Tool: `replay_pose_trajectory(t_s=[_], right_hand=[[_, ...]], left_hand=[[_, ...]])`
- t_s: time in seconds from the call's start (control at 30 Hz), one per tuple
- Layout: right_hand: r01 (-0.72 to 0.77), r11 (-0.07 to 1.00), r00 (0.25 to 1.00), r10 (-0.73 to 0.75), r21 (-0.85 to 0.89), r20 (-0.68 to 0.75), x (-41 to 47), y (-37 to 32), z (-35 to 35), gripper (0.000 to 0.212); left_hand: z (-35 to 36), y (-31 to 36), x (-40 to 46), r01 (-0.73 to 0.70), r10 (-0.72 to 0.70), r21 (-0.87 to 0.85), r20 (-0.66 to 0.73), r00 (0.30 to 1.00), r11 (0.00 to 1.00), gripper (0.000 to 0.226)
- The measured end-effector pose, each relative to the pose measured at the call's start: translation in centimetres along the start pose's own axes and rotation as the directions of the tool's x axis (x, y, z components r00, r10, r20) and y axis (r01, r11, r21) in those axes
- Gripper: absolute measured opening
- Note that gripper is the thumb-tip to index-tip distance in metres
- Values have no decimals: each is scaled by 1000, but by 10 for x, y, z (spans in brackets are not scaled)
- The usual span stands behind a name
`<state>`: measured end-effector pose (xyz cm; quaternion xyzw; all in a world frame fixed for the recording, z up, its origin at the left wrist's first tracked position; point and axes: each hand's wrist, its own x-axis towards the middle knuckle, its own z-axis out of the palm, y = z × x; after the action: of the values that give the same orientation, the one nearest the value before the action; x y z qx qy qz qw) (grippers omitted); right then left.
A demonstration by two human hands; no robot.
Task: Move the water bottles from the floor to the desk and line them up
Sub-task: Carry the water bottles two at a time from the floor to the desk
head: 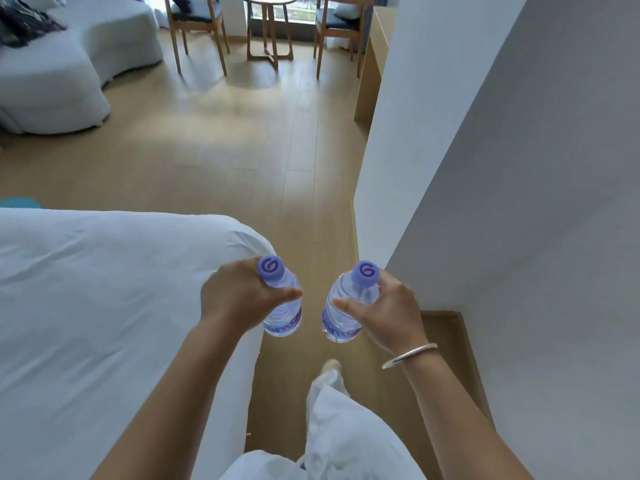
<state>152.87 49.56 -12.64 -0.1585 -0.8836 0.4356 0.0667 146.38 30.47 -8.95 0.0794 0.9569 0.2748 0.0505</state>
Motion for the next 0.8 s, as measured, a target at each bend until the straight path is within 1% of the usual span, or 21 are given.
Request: replay_pose_trajectory(t_s=[0.1,0.2,0.33,0.43,0.53,0.63,0.8], right_hand=[[20,1000,1000,-20,1,1,61,-3,9,40],[35,999,999,-35,2,-2,132,-5,15,41],[78,997,997,-78,-13,9,234,-11,13,41],[107,994,994,-107,-14,5,307,-19,5,40],[140,990,990,-140,-33,-7,372,-24,2,40],[133,991,991,-133,-35,-13,428,-25,2,40],[99,994,995,-100,-35,-16,526,-26,12,38]], left_hand=[[5,3,60,-20,20,8,-6,1000,1000,34],[9,10,130,-15,14,-38,-19,1000,999,34],[10,30,231,-1,-3,-100,-43,999,995,37],[8,49,302,-3,-7,-122,-82,997,993,43],[6,62,366,31,-43,-116,-106,993,993,43],[7,69,424,55,-67,-122,-95,993,991,42],[11,76,527,51,-57,-146,-39,998,988,38]])
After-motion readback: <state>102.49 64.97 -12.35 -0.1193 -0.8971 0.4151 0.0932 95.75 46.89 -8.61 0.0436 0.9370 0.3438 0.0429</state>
